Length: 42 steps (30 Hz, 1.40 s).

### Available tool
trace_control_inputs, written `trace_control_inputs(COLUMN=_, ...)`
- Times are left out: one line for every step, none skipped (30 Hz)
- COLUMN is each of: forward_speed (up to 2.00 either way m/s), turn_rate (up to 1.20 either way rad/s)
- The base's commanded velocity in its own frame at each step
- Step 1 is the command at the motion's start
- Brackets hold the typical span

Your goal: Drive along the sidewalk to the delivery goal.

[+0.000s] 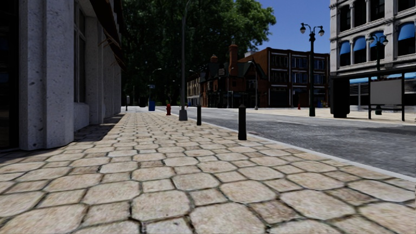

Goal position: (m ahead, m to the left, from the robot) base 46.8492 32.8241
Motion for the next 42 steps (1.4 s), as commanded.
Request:
trace_control_inputs(forward_speed=2.0, turn_rate=0.32)
trace_control_inputs(forward_speed=2.0, turn_rate=0.32)
trace_control_inputs(forward_speed=2.0, turn_rate=0.32)
trace_control_inputs(forward_speed=2.0, turn_rate=0.32)
trace_control_inputs(forward_speed=2.0, turn_rate=0.32)
trace_control_inputs(forward_speed=2.0, turn_rate=0.32)
trace_control_inputs(forward_speed=2.0, turn_rate=0.33)
trace_control_inputs(forward_speed=2.0, turn_rate=0.33)
trace_control_inputs(forward_speed=2.0, turn_rate=0.33)
trace_control_inputs(forward_speed=2.0, turn_rate=0.33)
trace_control_inputs(forward_speed=2.0, turn_rate=0.34)
trace_control_inputs(forward_speed=2.0, turn_rate=0.35)
trace_control_inputs(forward_speed=2.0, turn_rate=0.35)
trace_control_inputs(forward_speed=2.0, turn_rate=0.35)
trace_control_inputs(forward_speed=2.0, turn_rate=0.35)
trace_control_inputs(forward_speed=2.0, turn_rate=0.35)
trace_control_inputs(forward_speed=2.0, turn_rate=0.35)
trace_control_inputs(forward_speed=2.0, turn_rate=0.35)
trace_control_inputs(forward_speed=2.0, turn_rate=0.35)
trace_control_inputs(forward_speed=2.0, turn_rate=0.35)
trace_control_inputs(forward_speed=2.0, turn_rate=0.35)
trace_control_inputs(forward_speed=2.0, turn_rate=0.35)
trace_control_inputs(forward_speed=2.0, turn_rate=0.35)
trace_control_inputs(forward_speed=2.0, turn_rate=0.35)
trace_control_inputs(forward_speed=2.0, turn_rate=0.35)
trace_control_inputs(forward_speed=2.0, turn_rate=0.35)
trace_control_inputs(forward_speed=2.0, turn_rate=0.35)
trace_control_inputs(forward_speed=2.0, turn_rate=0.35)
trace_control_inputs(forward_speed=2.0, turn_rate=0.24)
trace_control_inputs(forward_speed=2.0, turn_rate=0.15)
trace_control_inputs(forward_speed=2.0, turn_rate=0.11)
trace_control_inputs(forward_speed=2.0, turn_rate=0.1)
trace_control_inputs(forward_speed=2.0, turn_rate=0.1)
trace_control_inputs(forward_speed=2.0, turn_rate=0.1)
trace_control_inputs(forward_speed=2.0, turn_rate=0.1)
trace_control_inputs(forward_speed=2.0, turn_rate=0.1)
trace_control_inputs(forward_speed=2.0, turn_rate=0.1)
trace_control_inputs(forward_speed=2.0, turn_rate=0.14)
trace_control_inputs(forward_speed=2.0, turn_rate=0.21)
trace_control_inputs(forward_speed=2.0, turn_rate=0.25)
trace_control_inputs(forward_speed=2.0, turn_rate=0.26)
trace_control_inputs(forward_speed=2.0, turn_rate=0.23)
